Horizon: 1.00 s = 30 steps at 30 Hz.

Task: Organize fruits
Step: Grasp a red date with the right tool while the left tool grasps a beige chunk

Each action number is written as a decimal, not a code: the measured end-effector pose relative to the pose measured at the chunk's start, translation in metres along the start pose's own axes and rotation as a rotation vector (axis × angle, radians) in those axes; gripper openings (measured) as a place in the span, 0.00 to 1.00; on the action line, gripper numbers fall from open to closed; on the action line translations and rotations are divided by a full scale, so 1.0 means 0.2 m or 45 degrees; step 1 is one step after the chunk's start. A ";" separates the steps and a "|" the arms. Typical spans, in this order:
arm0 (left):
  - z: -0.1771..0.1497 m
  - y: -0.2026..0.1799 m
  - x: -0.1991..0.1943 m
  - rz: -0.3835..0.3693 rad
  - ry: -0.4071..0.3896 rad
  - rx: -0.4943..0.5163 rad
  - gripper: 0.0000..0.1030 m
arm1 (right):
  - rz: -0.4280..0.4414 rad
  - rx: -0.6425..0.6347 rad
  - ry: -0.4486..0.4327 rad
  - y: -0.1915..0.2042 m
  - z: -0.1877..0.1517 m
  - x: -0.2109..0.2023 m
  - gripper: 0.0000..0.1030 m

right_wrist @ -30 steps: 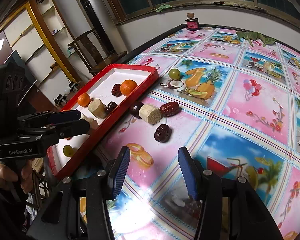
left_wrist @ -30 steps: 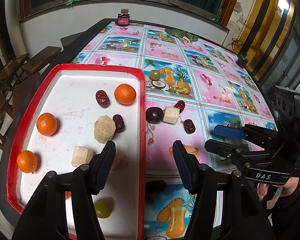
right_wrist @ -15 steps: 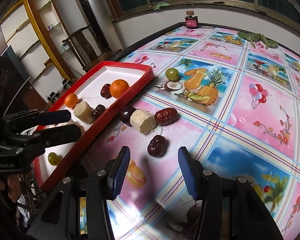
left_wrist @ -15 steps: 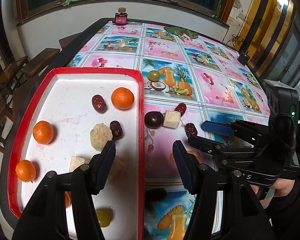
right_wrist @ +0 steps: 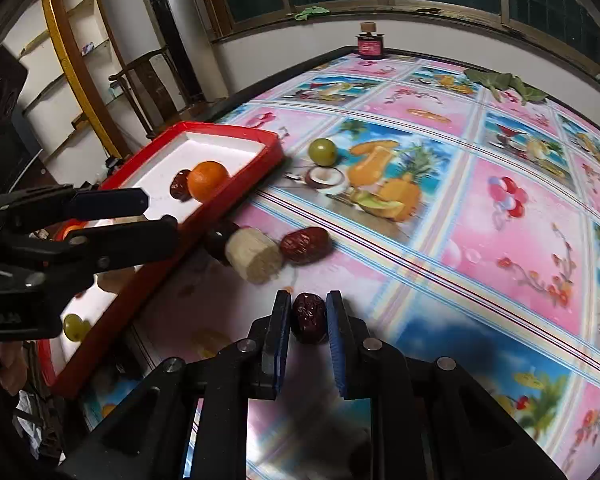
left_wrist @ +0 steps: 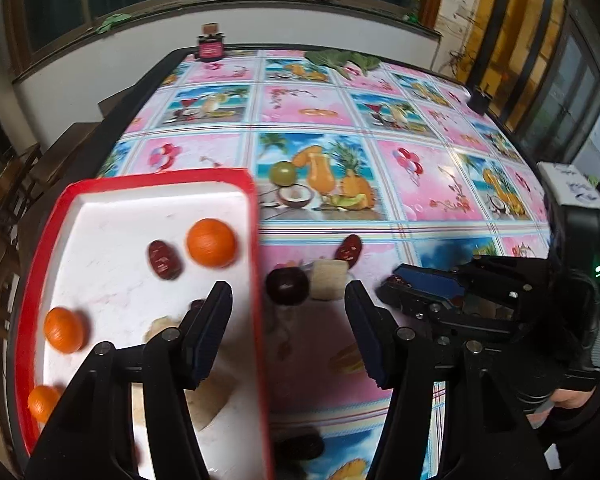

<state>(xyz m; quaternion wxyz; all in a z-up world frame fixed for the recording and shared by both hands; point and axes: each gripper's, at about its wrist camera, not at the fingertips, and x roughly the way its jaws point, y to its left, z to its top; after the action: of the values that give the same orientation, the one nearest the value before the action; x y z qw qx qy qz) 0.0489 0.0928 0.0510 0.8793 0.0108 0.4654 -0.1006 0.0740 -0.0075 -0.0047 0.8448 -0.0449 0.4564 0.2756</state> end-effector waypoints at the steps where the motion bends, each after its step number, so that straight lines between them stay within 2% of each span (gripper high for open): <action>1: 0.01 -0.03 0.02 -0.006 0.006 0.023 0.52 | -0.007 0.007 0.002 -0.01 -0.01 -0.01 0.17; 3: 0.02 -0.07 0.06 -0.016 0.020 0.062 0.49 | -0.010 0.033 0.007 -0.05 -0.02 -0.04 0.17; 7: 0.03 -0.12 0.13 -0.023 0.051 0.091 0.34 | -0.005 0.068 0.007 -0.10 -0.05 -0.07 0.18; 8: 0.03 -0.13 0.14 -0.024 0.050 0.094 0.33 | -0.004 0.076 0.006 -0.11 -0.06 -0.08 0.18; 10: 0.03 -0.15 0.14 -0.019 0.035 0.101 0.24 | -0.002 0.089 0.003 -0.12 -0.07 -0.10 0.18; 12: 0.04 -0.16 0.15 -0.041 0.040 0.094 0.24 | 0.007 0.100 0.001 -0.14 -0.08 -0.11 0.18; 17: 0.05 -0.20 0.17 -0.022 0.042 0.110 0.24 | 0.017 0.117 -0.005 -0.16 -0.09 -0.13 0.18; 24: 0.00 -0.21 0.14 -0.055 0.053 0.114 0.24 | 0.032 0.126 -0.014 -0.18 -0.10 -0.14 0.18; 30: 0.00 -0.23 0.14 -0.035 0.052 0.124 0.24 | 0.042 0.132 -0.013 -0.18 -0.11 -0.14 0.18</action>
<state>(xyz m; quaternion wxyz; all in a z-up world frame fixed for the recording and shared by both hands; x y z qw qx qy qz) 0.0566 0.0437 0.0308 0.8665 0.0495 0.4780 -0.1349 0.0637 -0.0576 -0.0021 0.8437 0.0077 0.4664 0.2656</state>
